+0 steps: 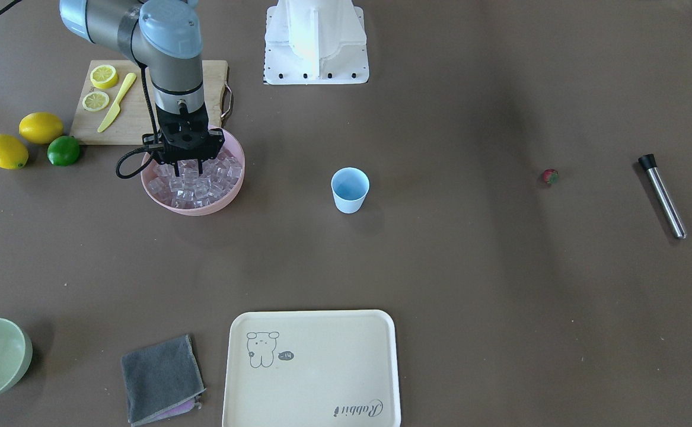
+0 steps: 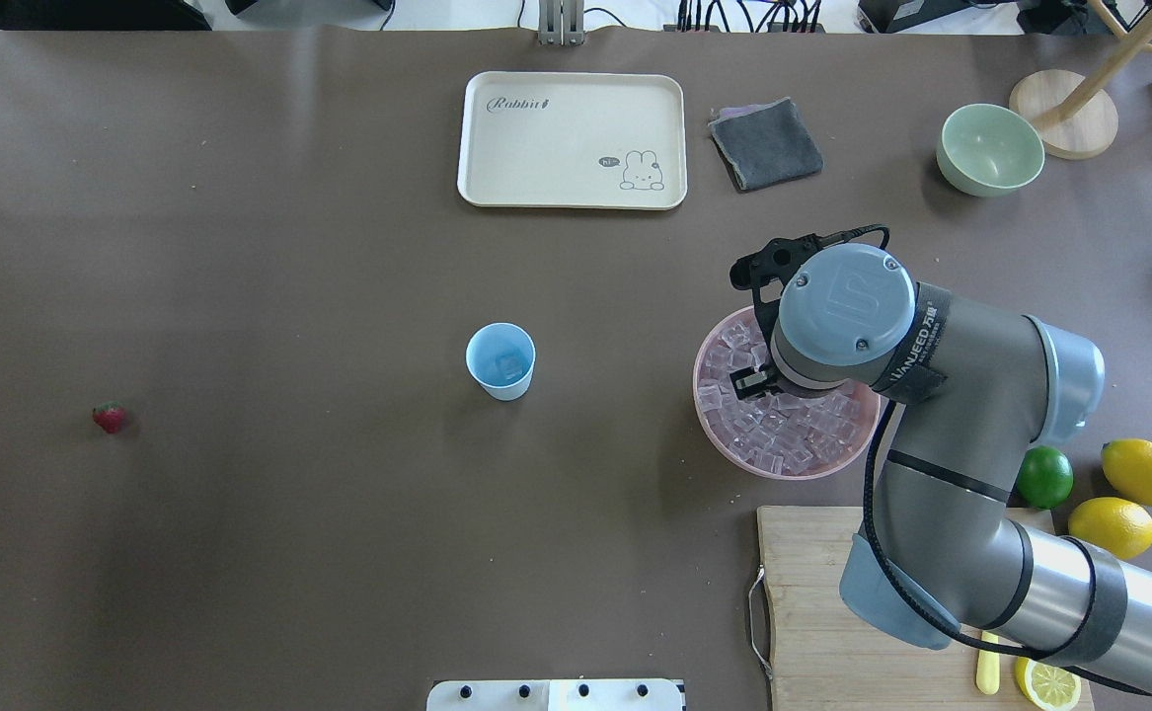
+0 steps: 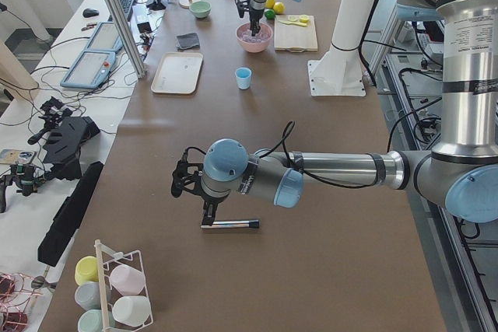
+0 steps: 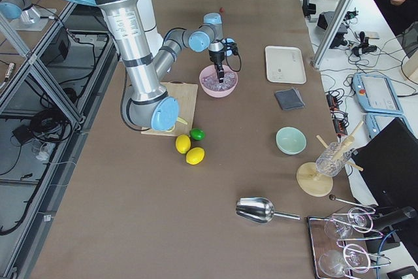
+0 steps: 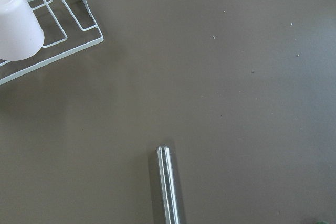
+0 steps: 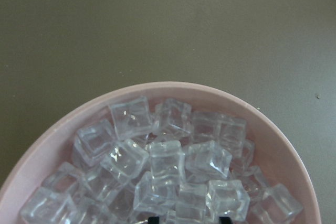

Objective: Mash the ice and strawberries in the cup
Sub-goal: 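Dip the scoop into the ice cubes and lift another cube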

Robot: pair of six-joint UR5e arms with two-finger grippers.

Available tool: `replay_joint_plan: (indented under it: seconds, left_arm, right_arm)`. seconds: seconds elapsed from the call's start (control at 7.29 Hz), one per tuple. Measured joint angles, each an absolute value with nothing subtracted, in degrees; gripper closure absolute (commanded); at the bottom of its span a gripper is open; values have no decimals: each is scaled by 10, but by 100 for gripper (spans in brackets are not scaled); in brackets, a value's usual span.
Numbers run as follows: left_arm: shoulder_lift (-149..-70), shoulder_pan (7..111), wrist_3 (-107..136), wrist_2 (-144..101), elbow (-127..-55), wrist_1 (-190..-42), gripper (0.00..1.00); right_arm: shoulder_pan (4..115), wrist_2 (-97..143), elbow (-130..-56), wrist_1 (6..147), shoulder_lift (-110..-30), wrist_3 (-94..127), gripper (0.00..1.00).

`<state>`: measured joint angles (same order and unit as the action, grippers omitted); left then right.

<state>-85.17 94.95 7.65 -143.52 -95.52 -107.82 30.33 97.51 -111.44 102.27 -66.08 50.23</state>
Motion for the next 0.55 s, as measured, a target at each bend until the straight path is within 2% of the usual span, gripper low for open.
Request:
replay_joint_plan:
  seconds: [0.27,0.41,0.55]
  left_arm:
    - [-851,950,76,-1437,-954,-1078,1]
    - [-851,951,76,-1438,-954,-1078,1]
    - [-851,952,76,-1438,-954,-1078,1]
  right_arm:
    - [301,973,-1103,1019,-657,501,52]
    - [301,972,-1099,1018,-656,501,57]
    - [301,971,-1096,1017,-656,500,72]
